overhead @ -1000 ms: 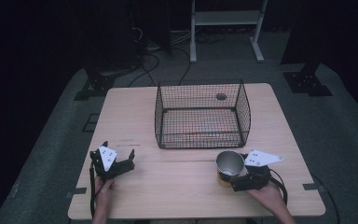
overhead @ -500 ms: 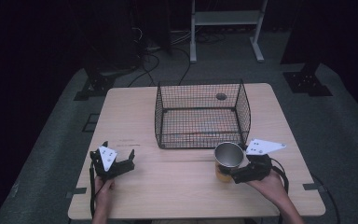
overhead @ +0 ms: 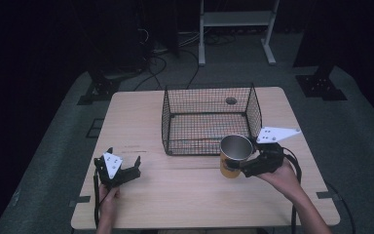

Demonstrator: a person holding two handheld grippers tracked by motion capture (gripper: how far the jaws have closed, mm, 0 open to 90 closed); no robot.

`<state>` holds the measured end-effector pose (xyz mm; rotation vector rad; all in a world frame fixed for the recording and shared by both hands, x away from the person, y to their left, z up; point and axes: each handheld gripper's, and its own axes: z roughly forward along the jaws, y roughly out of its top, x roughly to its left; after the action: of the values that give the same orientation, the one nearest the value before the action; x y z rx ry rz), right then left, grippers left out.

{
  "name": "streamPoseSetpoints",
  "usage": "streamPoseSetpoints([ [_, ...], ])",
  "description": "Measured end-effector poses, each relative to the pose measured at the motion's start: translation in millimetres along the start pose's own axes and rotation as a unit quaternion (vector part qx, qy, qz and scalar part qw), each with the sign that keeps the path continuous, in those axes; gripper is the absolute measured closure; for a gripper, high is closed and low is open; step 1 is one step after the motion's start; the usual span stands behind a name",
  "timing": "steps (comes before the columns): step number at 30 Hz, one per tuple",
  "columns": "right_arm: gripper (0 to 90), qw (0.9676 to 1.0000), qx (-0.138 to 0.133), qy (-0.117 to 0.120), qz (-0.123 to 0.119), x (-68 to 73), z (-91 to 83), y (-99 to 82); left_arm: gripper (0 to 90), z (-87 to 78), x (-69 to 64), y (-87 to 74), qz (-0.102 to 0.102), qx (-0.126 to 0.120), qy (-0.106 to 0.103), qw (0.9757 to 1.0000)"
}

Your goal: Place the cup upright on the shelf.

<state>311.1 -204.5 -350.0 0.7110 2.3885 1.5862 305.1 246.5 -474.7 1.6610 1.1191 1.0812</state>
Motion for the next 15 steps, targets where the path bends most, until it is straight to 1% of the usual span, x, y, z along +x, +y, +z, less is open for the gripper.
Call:
streamPoseSetpoints([
  [1,12.0,1.0,0.0,0.0,0.0,0.0,0.0,0.0,0.0,0.0,0.1,0.0,-0.001,0.0,0.0,1.0],
  [4,12.0,1.0,-0.002,0.001,-0.001,-2.7,-0.8,8.6,0.0,0.0,0.0,0.0,0.0,0.0,-0.001,1.0],
  [6,12.0,1.0,-0.001,0.006,0.0,-4.6,-1.2,14.9,0.0,0.0,-0.2,0.1,0.002,0.0,0.0,1.0],
  [9,12.0,1.0,-0.002,0.007,-0.002,-6.8,-1.8,22.0,0.0,-0.2,0.3,0.1,0.0,0.001,0.0,1.0],
  [15,12.0,0.9999,0.003,0.015,0.004,-15.1,-0.7,34.8,0.0,0.0,0.0,0.0,0.001,0.0,-0.001,1.0],
])
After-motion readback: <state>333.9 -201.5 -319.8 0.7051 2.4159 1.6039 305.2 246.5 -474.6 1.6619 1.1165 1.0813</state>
